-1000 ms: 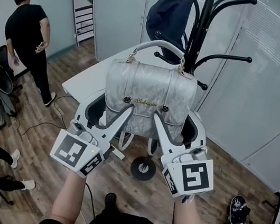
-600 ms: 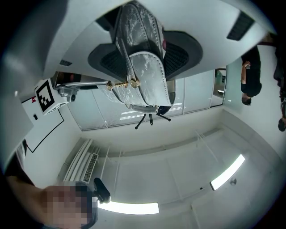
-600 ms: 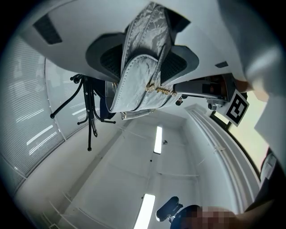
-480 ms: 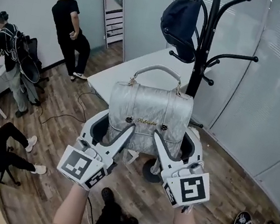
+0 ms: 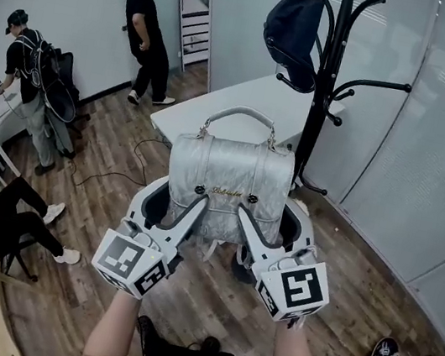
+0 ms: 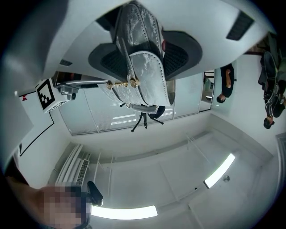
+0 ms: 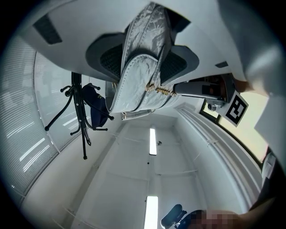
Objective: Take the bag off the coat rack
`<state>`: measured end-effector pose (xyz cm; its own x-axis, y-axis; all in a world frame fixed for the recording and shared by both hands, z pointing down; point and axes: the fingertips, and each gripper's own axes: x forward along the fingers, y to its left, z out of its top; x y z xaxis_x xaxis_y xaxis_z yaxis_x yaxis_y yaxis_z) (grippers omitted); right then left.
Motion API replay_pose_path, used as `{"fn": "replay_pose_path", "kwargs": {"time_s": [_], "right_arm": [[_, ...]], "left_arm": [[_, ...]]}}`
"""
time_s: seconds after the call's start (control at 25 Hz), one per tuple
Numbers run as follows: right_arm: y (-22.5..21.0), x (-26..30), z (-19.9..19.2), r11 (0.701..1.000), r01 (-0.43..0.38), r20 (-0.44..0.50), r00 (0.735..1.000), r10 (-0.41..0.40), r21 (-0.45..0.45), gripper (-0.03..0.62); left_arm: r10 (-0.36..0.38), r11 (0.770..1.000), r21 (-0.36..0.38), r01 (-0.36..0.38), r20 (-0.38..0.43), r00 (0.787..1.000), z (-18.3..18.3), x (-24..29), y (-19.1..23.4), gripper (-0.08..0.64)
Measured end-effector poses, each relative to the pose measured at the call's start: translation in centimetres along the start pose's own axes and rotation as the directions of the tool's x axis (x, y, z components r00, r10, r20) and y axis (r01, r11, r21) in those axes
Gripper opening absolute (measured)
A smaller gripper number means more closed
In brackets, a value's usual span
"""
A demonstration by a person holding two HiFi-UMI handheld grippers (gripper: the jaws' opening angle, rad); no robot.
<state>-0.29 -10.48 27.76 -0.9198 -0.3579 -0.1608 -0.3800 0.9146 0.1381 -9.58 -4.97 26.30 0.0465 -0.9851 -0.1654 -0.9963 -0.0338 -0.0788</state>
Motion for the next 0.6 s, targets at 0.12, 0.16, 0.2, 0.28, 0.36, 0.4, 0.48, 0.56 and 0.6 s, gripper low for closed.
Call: {"fn": "replay_pose_path", "kwargs": {"time_s": [0.12,0.16,0.2,0.28,0.36,0.4,0.48,0.56,0.6], "right_arm": [[0.9,0.0,-0.3,1.0,-0.01,0.0,1.0,0.01,0.009,0.256],[1.3,0.1,-0.3,1.0,-0.013,-0.001,1.0,0.013,0.01,0.256],[1.7,0.1,-0.3,1.0,-0.016,-0.001,1.0,0.016,0.011,0.256],[2.4,0.2,-0.3,1.0,-0.021,-0.002,1.0,0.021,0.01,0.256],[2.8,0.2,-0.2,1.0,-0.025,0.0,1.0,0.025,0.01,0.256],[3.0,0.2,-0.2,1.0,-0.025,0.001,1.0,0.025,0.009,0.256],[3.1,0.1,-0.2,1.0,-0.02,-0.001,1.0,0.02,0.001,0.255],[3.3,0.1,-0.2,1.0,-0.015,-0.005,1.0,0.015,-0.004,0.255],[3.4,0.1,-0.3,1.0,-0.014,-0.006,1.0,0.014,-0.004,0.255]], "left_arm": [[0.011,1.0,-0.004,-0.011,-0.009,1.0,-0.2,-0.9,0.3,0.255],[0.013,1.0,-0.005,-0.013,-0.01,1.0,-0.2,-1.3,0.4,0.253],[0.014,1.0,-0.006,-0.014,-0.01,1.0,-0.2,-1.7,0.6,0.253],[0.017,1.0,-0.006,-0.017,-0.008,1.0,-0.1,-2.4,0.9,0.25],[0.017,1.0,-0.005,-0.017,-0.009,1.0,0.0,-2.8,1.1,0.25],[0.017,1.0,-0.006,-0.017,-0.009,1.0,0.0,-3.0,1.1,0.25],[0.014,1.0,-0.014,-0.014,-0.009,1.0,-0.1,-3.1,1.1,0.25],[0.012,1.0,-0.021,-0.012,-0.011,1.0,-0.3,-3.3,1.2,0.25],[0.011,1.0,-0.024,-0.011,-0.012,1.0,-0.3,-3.3,1.3,0.25]]}}
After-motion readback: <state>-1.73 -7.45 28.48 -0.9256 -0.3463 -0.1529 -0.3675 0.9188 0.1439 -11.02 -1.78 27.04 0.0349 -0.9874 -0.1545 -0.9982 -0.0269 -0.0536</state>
